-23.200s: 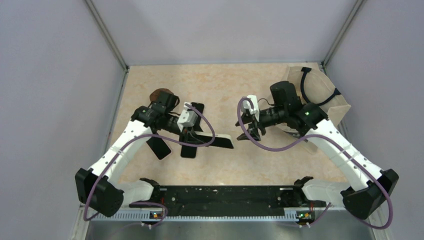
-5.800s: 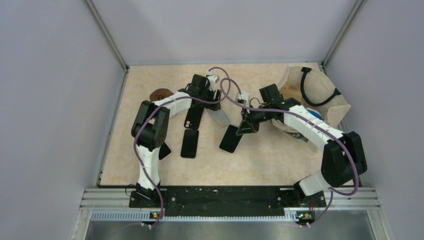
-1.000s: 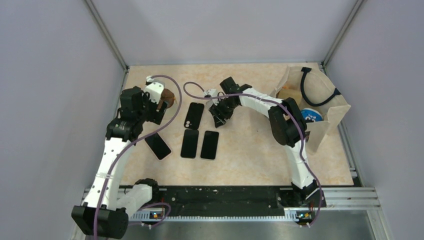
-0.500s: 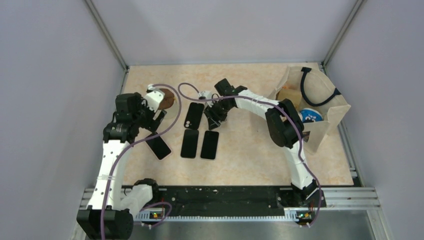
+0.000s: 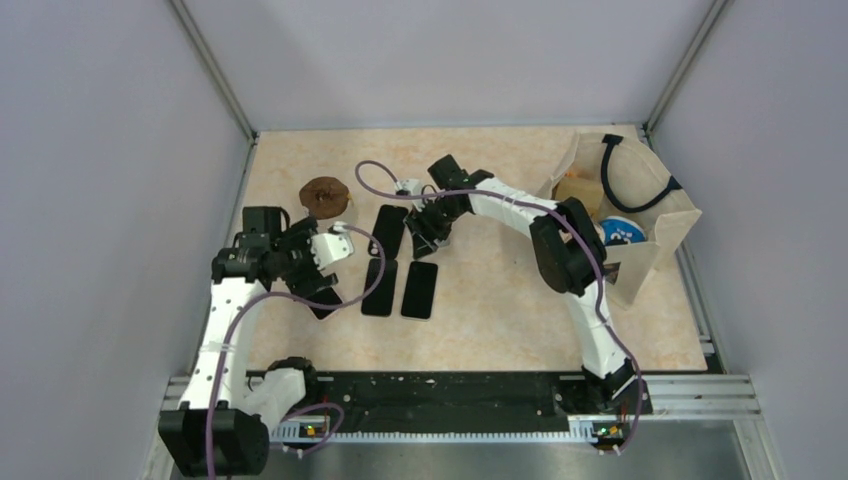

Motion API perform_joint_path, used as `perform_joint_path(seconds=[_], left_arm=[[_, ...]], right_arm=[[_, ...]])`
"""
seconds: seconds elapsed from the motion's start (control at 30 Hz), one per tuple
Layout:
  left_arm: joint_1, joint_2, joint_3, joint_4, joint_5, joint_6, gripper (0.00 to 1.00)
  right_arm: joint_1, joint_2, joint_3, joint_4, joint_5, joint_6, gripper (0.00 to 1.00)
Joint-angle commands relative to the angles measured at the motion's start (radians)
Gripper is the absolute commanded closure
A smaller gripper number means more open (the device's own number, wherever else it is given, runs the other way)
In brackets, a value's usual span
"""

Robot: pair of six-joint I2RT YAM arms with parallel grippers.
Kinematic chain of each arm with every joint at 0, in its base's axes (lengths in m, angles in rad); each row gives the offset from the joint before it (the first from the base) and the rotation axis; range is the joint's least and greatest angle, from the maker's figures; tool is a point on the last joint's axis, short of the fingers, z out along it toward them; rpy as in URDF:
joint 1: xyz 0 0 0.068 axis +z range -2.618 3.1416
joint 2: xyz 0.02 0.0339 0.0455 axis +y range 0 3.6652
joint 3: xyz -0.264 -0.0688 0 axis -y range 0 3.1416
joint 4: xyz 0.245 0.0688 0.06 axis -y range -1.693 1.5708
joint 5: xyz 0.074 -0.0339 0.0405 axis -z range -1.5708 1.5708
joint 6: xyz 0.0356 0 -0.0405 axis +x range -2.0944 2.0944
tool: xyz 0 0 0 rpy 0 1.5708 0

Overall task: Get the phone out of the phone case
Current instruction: Pick up the phone at the center of the board.

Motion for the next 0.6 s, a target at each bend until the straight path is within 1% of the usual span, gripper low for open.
perform_joint_path(seconds=[0.0,0.1,0.2,0.33,0.5,0.57], left_arm=[[0.005,0.037,-0.052,-0.142,0.056,0.464,0.05],[0.005,0.095,-0.072,-0.172,0.023,0.676,0.04],[0.006,0.189,-0.054,-0.207,-0.018,0.82,0.04],[-0.001,0.309,-0.018,-0.238,-0.062,0.972,0.03],[-0.023,0.367,-0.077,-0.135,-0.131,1.115,0.02],[-0.029,0.392,-0.082,-0.11,-0.146,1.148,0.02]], right_arm=[[-0.02,-0.158,-0.026,0.011,0.034,0.006,0.33],[-0.05,-0.223,-0.061,-0.007,0.044,0.004,0.25],[-0.083,-0.289,-0.103,-0.028,0.04,-0.006,0.19],[-0.115,-0.365,-0.187,-0.033,0.048,-0.022,0.17],[-0.131,-0.427,-0.267,-0.025,0.037,-0.031,0.16],[-0.133,-0.442,-0.29,-0.018,0.034,-0.033,0.16]])
